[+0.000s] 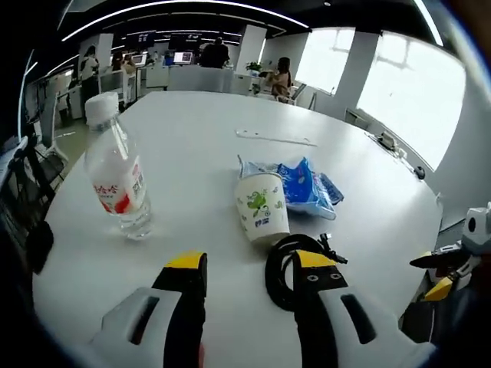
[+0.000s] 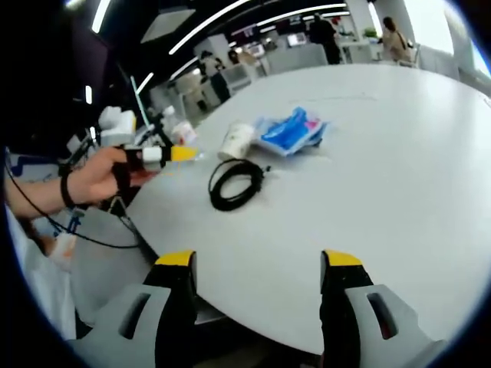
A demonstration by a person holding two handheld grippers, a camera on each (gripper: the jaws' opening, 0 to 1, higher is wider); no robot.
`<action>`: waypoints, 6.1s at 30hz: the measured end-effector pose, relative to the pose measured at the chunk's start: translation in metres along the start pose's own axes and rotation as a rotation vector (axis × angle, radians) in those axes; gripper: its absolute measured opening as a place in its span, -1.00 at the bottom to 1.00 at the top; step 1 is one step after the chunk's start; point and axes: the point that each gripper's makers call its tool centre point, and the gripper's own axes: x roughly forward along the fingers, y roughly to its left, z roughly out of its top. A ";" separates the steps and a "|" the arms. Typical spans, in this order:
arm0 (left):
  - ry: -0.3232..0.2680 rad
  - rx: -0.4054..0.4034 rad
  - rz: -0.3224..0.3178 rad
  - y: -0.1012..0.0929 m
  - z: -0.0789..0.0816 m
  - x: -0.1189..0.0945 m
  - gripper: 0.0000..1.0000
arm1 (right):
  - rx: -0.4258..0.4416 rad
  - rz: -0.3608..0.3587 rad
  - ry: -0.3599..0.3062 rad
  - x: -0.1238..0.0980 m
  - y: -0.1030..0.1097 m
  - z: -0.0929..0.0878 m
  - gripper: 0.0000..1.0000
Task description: Arrange the tabletop items into an orderly group along one side of the table until the central work area is clear of visible clutter.
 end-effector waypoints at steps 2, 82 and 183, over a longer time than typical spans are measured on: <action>0.002 0.000 -0.007 -0.002 0.003 0.004 -0.11 | 0.004 -0.003 -0.001 -0.001 -0.001 0.000 0.27; 0.134 -0.101 -0.064 0.010 0.003 0.049 -0.24 | 0.025 0.013 0.002 0.006 -0.004 -0.002 0.26; 0.108 0.876 -0.375 -0.116 -0.100 -0.072 -0.21 | -0.051 0.382 -0.015 0.057 0.152 0.028 -1.00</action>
